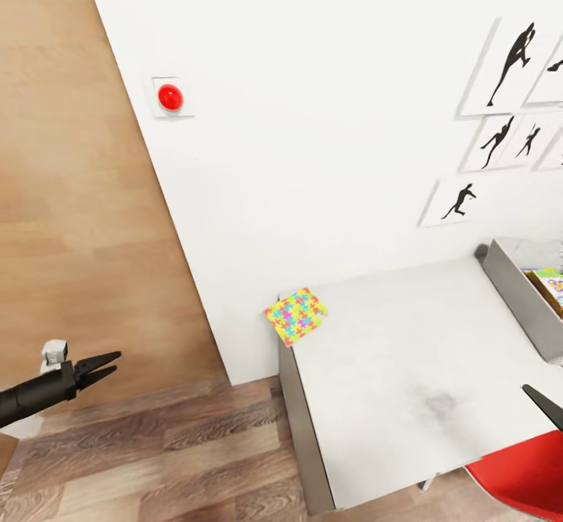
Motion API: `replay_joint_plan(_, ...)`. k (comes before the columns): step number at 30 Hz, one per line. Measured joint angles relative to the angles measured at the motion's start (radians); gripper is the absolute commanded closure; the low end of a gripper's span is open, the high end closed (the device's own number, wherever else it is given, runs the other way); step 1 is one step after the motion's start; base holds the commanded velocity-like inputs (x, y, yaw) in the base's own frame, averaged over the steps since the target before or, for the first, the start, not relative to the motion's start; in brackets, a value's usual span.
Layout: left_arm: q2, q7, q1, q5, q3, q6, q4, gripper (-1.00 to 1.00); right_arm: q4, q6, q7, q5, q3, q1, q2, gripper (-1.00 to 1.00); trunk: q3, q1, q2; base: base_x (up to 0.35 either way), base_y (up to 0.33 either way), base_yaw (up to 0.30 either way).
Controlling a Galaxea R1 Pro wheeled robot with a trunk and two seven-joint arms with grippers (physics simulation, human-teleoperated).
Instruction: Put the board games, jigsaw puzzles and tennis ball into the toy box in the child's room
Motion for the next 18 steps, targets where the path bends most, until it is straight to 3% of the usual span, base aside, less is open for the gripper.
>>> replay_joint_plan(9,0.000,-0.001,0.000,-0.005,0.000,0.000,0.000,-1.00,0.001,0.000,0.005,-0.002,-0.006,0.000,0.000,-1.00,0.014,0.000,0.000,0.024,0.016,-0.176)
replay_joint_plan(18,0.001,-0.001,0.000,-0.005,0.000,0.000,0.000,-1.00,0.007,0.001,0.006,-0.002,-0.008,0.000,-0.001,-1.00,0.028,0.000,0.000,0.042,0.159,-0.182)
